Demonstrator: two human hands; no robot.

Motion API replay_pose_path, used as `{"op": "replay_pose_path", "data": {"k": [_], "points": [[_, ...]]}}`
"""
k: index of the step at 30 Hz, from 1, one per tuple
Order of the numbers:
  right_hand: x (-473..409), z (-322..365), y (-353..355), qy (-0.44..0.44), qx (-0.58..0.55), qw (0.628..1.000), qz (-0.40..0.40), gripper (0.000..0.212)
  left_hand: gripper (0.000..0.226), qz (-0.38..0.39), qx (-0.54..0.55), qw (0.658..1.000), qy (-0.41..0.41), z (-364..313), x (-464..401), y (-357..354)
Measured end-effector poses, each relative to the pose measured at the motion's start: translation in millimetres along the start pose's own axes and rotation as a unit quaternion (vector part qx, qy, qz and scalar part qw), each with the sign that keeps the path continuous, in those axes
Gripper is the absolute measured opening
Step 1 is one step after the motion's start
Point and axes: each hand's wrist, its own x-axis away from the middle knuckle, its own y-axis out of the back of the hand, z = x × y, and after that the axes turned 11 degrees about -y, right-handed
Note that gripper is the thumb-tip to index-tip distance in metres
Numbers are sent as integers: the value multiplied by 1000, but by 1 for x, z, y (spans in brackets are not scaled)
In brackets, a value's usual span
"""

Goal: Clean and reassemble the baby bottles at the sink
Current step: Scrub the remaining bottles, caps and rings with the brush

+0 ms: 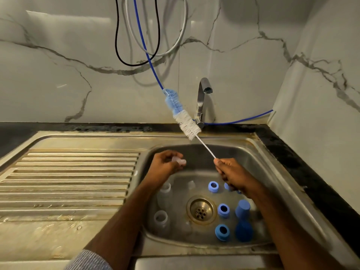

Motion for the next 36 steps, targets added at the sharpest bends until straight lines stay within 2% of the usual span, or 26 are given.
{"op": "replay_pose_path", "data": {"k": [3,5,8,12,15,16,20,24,32,36], "points": [[-5,-6,9,-16,-26,999,-17,44,14,49,-211,973,-79,15,-1,-4],[-8,-10,13,-27,-32,999,-26,44,16,74,-299,942,-133,22,-3,-5],[-12,-16,17,-34,-32,998,-31,44,18,112,-388,900,-161,31,-1,-7],[-15,-20,20,-38,-35,998,-27,44,24,162,-372,902,-150,36,3,-14],[-16,-19,20,-41,-39,998,-25,44,19,199,-414,879,-128,37,4,-19],[-17,-20,21,-43,-39,998,-25,45,19,221,-448,858,-116,39,4,-20],[-20,-21,23,-45,-39,998,-26,45,24,339,-578,740,-53,44,6,-25],[-23,-23,21,-46,-36,998,-20,44,27,405,-623,667,-48,52,7,-31],[-27,-25,19,-43,-28,998,-19,44,30,442,-651,616,-39,68,5,-37],[-26,-26,19,-50,-20,998,-13,45,30,456,-654,602,-42,77,8,-37]]}}
